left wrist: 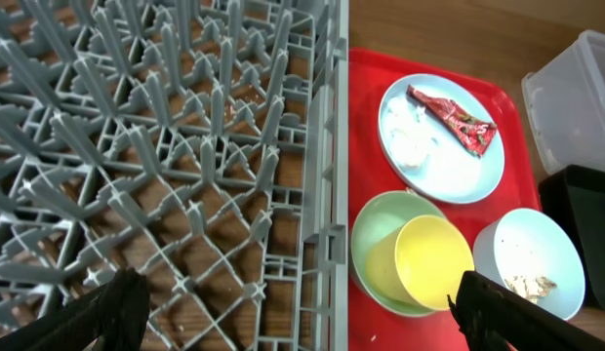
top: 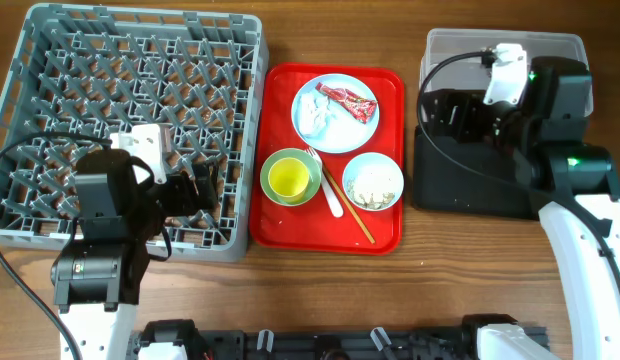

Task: Sort waste into correct bins and load items into the dishwasher rack
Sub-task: 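Reach right gripper to the white plate and grasp the white tissue, then carry the tissue with right gripper and drop it into the clear bin, then reach right gripper back to the plate and grasp the red wrapper, then carry the red wrapper with right gripper into the clear bin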

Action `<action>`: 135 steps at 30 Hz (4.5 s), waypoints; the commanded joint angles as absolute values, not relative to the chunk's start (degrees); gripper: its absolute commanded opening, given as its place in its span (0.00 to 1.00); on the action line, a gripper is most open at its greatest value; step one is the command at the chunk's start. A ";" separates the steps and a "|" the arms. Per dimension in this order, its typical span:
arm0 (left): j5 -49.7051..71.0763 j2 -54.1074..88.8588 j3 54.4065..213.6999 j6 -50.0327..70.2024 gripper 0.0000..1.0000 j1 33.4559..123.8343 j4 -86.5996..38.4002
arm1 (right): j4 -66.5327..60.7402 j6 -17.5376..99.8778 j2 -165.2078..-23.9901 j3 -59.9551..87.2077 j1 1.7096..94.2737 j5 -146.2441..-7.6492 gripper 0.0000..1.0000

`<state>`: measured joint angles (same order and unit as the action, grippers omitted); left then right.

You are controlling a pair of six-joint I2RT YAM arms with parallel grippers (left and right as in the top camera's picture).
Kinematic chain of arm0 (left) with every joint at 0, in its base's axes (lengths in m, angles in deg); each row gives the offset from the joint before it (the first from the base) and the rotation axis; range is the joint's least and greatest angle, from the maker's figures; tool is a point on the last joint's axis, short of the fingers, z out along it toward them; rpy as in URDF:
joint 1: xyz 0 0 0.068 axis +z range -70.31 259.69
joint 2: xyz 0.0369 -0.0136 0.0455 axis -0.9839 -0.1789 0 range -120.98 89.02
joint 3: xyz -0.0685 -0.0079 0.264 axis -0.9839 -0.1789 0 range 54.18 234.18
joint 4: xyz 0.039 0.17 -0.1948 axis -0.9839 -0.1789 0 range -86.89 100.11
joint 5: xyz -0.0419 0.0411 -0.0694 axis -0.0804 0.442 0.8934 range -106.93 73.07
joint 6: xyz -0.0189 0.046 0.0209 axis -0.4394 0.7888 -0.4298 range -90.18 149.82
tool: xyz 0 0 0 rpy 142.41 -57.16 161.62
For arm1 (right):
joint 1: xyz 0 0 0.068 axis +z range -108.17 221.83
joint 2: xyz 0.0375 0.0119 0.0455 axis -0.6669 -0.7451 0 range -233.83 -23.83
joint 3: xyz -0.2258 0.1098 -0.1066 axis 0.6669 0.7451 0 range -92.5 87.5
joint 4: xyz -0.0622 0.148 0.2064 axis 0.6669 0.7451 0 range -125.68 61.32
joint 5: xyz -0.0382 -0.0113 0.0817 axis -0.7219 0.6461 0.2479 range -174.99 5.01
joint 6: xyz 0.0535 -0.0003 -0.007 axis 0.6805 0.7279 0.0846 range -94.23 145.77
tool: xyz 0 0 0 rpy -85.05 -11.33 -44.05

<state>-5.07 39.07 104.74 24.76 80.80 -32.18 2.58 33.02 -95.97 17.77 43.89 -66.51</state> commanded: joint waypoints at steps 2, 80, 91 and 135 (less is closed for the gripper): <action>-4.40 39.03 105.95 24.43 1.00 80.56 -30.91 | 5.75 34.92 -99.62 10.27 49.25 -67.49 1.00; -4.99 38.98 105.95 24.41 1.00 80.54 -31.52 | 2.27 50.09 -125.71 -6.95 51.02 -98.14 0.08; -4.96 38.98 105.95 24.41 1.00 80.54 -31.54 | -0.22 47.86 -127.29 -5.86 42.10 -94.73 0.72; -4.96 38.98 105.95 24.41 1.00 80.54 -32.04 | 1.46 26.42 -152.57 -5.79 60.31 -77.11 0.79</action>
<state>-5.10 39.03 104.83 24.76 80.80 -31.96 0.52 25.48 -150.54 -6.06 59.81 -75.67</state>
